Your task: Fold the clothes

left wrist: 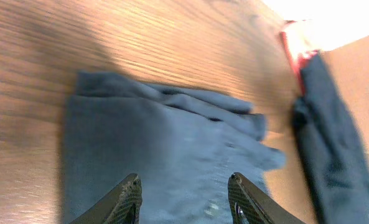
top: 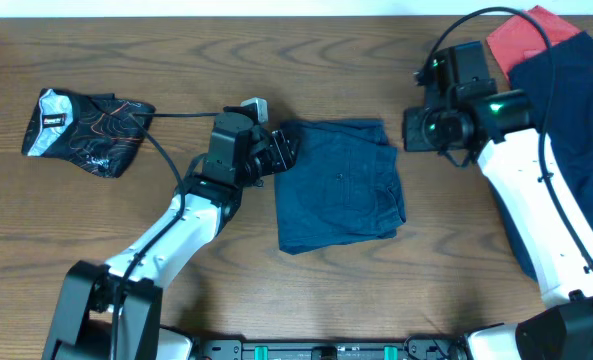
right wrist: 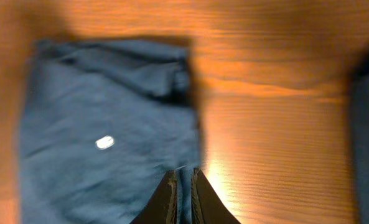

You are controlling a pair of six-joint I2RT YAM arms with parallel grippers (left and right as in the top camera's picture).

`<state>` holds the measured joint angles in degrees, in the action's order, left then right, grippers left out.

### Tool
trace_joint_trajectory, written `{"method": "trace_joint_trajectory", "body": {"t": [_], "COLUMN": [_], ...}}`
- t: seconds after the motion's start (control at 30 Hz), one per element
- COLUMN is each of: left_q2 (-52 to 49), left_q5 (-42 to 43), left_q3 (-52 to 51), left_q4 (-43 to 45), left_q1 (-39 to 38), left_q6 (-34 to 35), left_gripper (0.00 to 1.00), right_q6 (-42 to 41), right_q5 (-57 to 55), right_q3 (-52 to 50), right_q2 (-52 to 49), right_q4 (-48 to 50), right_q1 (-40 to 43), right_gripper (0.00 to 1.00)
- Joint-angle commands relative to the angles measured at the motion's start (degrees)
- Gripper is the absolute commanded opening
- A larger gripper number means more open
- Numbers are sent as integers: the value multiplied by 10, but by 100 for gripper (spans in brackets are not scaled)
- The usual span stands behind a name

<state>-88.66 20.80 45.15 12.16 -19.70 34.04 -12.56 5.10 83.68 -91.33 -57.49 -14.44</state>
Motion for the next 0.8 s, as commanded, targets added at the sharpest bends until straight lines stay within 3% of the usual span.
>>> {"method": "trace_joint_trajectory", "body": {"t": [0.0,0.13,0.3,0.4,0.47,0.53,0.63,0.77], "left_q2": [-34,-78,-107,-107,-107,-107,-107,-93], "left_q5": [-52,-52,4,45,68,95,137,153], "left_q3": [12,12,12,12,12,12,12,12], "left_q4": [-5,-34,-142,-228,-292,-363,-436,-497], "left_q1": [0,0,0,0,-1,-5,-15,-35], "left_q6": [-39,-40,-40,-33,-20,-9,-3,40], "left_gripper": [47,47,46,34,31,24,23,24], "right_q6": [19,19,19,19,19,4,-15,5], "right_q5": [87,98,98,94,63,10,-67,-61], "right_q3": [-31,-82,-160,-204,-227,-242,-245,-240], "right_q2": [-24,-42,-73,-90,-101,-110,-123,-125], "right_q4": [-3,2,20,43,67,101,176,318], "right_q1": [-30,-60,-84,-84,-76,-64,-36,-4], "right_gripper": [6,6,5,5,5,5,7,19]}}
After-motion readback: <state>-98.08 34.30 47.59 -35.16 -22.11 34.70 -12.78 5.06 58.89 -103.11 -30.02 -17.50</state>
